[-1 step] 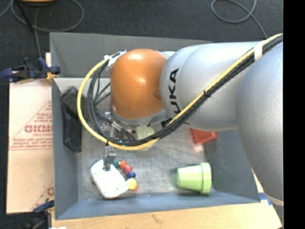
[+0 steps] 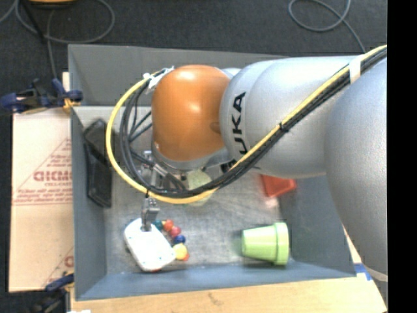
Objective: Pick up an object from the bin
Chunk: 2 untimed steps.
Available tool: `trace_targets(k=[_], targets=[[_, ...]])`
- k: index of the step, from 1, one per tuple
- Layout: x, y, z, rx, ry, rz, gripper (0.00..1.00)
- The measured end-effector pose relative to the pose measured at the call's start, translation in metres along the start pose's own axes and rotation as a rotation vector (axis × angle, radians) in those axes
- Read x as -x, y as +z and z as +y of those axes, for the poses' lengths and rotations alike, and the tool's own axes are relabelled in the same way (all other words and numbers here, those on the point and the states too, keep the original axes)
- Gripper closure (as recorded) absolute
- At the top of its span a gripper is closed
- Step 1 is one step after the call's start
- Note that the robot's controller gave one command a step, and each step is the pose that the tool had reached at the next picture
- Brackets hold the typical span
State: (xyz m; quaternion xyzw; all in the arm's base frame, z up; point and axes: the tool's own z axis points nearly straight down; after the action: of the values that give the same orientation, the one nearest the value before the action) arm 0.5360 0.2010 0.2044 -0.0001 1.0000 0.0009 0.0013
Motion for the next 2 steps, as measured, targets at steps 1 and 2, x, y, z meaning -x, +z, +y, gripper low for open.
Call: trace_targets(k=[1, 2], targets=[[-0.005, 0.011, 0.0, 0.0, -0.049, -0.006, 0.0], [-0.015, 0.074, -0.031, 0.0, -0.331, -0.003, 0.0]])
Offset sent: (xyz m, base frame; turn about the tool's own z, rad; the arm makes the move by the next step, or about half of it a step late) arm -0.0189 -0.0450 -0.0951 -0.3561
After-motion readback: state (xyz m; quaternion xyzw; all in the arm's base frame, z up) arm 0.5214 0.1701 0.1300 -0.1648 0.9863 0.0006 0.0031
